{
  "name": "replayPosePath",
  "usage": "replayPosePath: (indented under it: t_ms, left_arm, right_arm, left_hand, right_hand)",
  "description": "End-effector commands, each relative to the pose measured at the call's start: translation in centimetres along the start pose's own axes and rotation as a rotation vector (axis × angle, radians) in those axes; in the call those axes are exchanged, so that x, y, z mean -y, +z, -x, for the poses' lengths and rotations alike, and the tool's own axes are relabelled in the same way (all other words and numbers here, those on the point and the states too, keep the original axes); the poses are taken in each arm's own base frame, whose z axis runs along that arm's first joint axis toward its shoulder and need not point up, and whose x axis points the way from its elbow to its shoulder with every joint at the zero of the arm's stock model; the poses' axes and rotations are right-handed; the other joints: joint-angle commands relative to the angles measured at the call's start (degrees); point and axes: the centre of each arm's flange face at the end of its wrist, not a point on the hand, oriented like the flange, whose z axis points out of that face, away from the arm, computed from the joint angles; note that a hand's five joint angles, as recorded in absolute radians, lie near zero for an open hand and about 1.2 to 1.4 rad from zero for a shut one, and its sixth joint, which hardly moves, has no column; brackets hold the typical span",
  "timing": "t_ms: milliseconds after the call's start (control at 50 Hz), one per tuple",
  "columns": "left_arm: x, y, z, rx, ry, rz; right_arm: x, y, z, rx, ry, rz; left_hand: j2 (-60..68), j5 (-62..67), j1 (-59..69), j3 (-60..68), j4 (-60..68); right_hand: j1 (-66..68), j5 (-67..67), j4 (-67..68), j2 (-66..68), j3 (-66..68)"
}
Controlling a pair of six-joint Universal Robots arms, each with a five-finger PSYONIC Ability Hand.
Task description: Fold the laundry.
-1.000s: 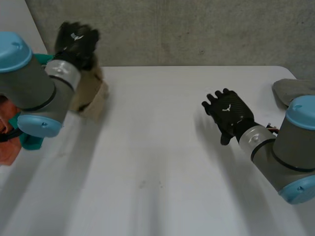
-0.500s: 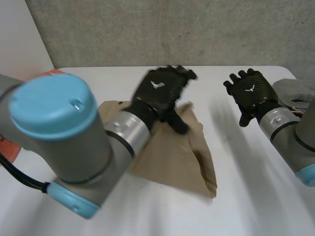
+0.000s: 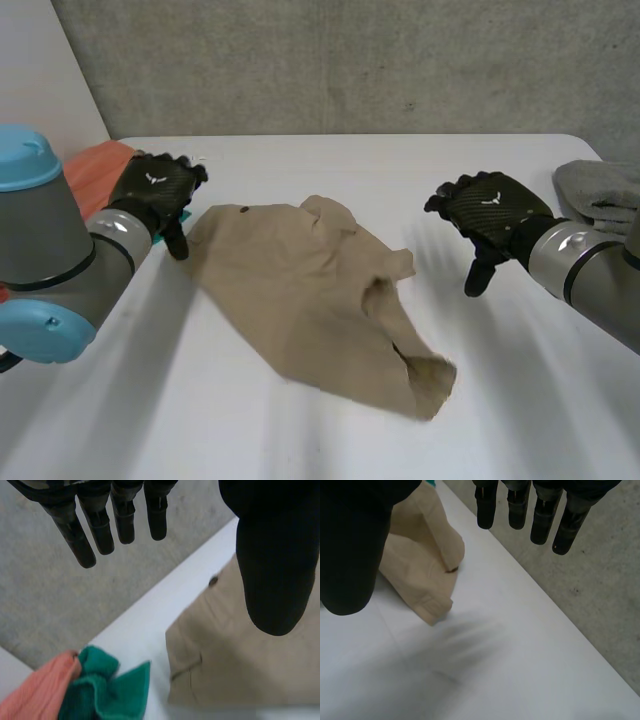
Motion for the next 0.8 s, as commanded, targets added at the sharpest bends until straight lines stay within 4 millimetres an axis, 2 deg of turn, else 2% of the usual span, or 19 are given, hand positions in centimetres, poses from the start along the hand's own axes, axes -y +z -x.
replayPosePath:
  t_ms: [20,60,80,140,180,240,380,460,520,600,660,680,740,800]
  left_arm:
    - [-2.9,1.5,-1.1,-0.036,-0.003,0.072]
    - [-3.6,2.1,-1.4,-0.043,-0.003,0.082]
    - [-3.8,2.4,-1.5,-0.045,-0.003,0.086]
    - [-3.9,3.3,-1.9,-0.047,-0.002,0.079]
    - [-3.7,3.6,-1.8,-0.043,-0.002,0.069]
    - [-3.3,4.0,-1.8,-0.039,-0.002,0.044]
    - [-4.3,4.7,-2.1,-0.033,-0.002,0.048]
    - [-4.3,4.5,-2.2,-0.033,-0.015,0.052]
    - [-4.4,4.3,-2.1,-0.032,-0.015,0.057]
    - [-3.3,3.6,-1.6,-0.02,-0.016,0.036]
    - [-2.7,2.9,-1.4,-0.017,-0.017,0.027]
    - [-2.6,2.7,-1.3,-0.015,-0.018,0.026]
    - [-1.8,2.1,-1.0,-0.01,-0.017,0.009]
    - [-1.3,1.6,-0.8,-0.006,-0.017,-0.001]
  right_arm:
    - [1.6,0.9,-0.3,-0.001,-0.033,-0.072]
    - [2.1,1.7,-0.3,-0.001,-0.044,-0.103]
    - [2.7,2.7,-0.4,0.005,-0.057,-0.136]
    - [3.7,4.0,0.1,0.027,-0.075,-0.181]
    - [4.7,5.0,1.1,0.057,-0.091,-0.224]
    - [5.0,6.4,2.4,0.092,-0.097,-0.252]
    - [3.7,9.2,5.2,0.165,-0.034,-0.255]
    - [2.7,11.0,7.7,0.217,0.006,-0.3]
    - [2.4,11.9,8.5,0.222,0.018,-0.32]
    - [1.5,13.3,10.2,0.249,0.036,-0.325]
    - [1.1,13.7,10.4,0.253,0.037,-0.32]
    - [1.0,13.7,10.4,0.254,0.038,-0.318]
    - [1.2,13.5,10.2,0.241,0.04,-0.315]
    - [2.6,12.6,9.5,0.223,0.038,-0.332]
  left_hand:
    - [0.5,1.6,0.1,0.5,0.8]
    - [0.8,2.0,0.4,0.8,1.1]
    - [1.0,2.1,0.6,1.0,1.3]
    - [2.2,3.3,1.7,2.2,2.5]
    - [2.7,3.8,2.2,2.7,3.0]
    - [2.8,4.0,2.4,2.9,3.1]
    - [3.7,4.8,3.2,3.7,4.0]
    - [4.4,5.5,3.9,4.4,4.6]
    - [4.5,5.7,4.1,4.6,4.8]
    - [4.7,5.8,4.3,4.7,5.0]
    - [4.5,5.7,4.1,4.6,4.8]
    - [4.5,5.7,4.1,4.6,4.8]
    - [4.4,5.5,3.9,4.4,4.6]
    - [4.4,5.5,3.9,4.4,4.6]
  right_hand:
    - [-1.6,-3.4,-3.4,-2.6,-2.3]
    - [-1.6,-3.4,-3.4,-2.6,-2.3]
    - [-1.6,-3.4,-3.4,-2.6,-2.3]
    - [-1.6,-3.4,-3.4,-2.6,-2.3]
    - [-1.6,-3.4,-3.4,-2.6,-2.3]
    - [-1.6,-3.4,-3.4,-2.6,-2.3]
    - [-1.6,-3.4,-3.4,-2.6,-2.3]
    - [-1.6,-3.4,-3.4,-2.6,-2.3]
    - [-1.6,-3.4,-3.4,-2.6,-2.3]
    - [-0.2,-2.1,-2.0,-1.3,-1.0]
    - [14.9,13.1,13.1,13.9,14.2]
    - [32.8,31.0,31.0,31.8,32.1]
    - [68.3,66.5,66.5,67.3,67.6]
    - [68.4,66.6,66.6,67.4,67.7]
